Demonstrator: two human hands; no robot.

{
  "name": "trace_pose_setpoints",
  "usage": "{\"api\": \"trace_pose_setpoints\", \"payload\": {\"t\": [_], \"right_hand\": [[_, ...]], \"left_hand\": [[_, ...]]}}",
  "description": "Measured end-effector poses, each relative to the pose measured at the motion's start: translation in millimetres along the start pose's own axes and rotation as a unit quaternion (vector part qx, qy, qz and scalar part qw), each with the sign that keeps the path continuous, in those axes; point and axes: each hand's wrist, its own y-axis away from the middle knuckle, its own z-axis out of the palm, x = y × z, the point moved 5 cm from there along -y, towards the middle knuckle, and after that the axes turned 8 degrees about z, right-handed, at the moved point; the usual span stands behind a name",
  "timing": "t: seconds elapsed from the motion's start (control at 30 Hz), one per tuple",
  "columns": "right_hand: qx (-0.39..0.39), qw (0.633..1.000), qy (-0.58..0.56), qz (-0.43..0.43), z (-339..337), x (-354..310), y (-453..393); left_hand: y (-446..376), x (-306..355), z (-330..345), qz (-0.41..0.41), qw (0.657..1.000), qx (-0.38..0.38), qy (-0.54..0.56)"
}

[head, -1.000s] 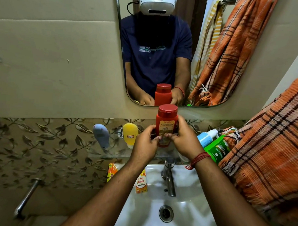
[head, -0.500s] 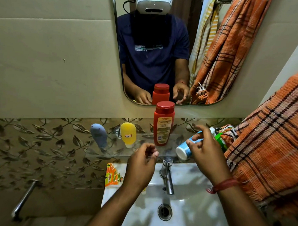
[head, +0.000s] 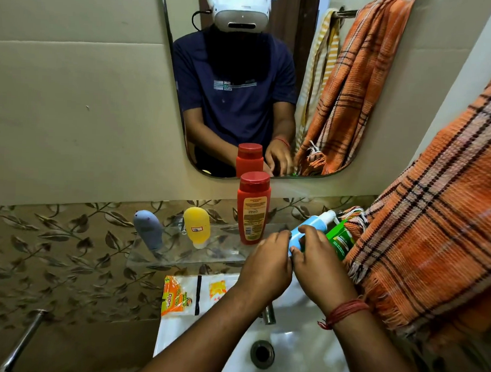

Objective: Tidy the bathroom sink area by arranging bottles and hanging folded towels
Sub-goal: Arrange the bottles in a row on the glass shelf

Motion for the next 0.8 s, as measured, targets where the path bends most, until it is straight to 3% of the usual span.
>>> {"api": "trace_pose_setpoints", "payload": {"t": [0.2, 0.37, 0.5, 0.7, 0.8], "right_hand": [[0.014, 1.000, -0.019, -0.019, 7, 1, 14], [0.044, 0.986, -0.156, 0.050, 18, 14, 19], [0.040, 0.947, -0.306, 0.093, 23, 18, 24], [0.007, 0.855, -0.500, 0.135, 21, 25, 10], [-0.009, 0.882, -0.461, 0.097, 3, 26, -1]], "left_hand": [[8, -4, -5, -0.025, 0.998, 0.028, 0.052], [22, -14, -8, -0.088, 0.981, 0.102, 0.136], [41, -17, -13, -0.115, 0.956, 0.169, 0.210], [59, 5, -11, -0.055, 0.949, 0.192, 0.245], [50, 6, -8, -0.044, 0.960, 0.160, 0.225]]}}
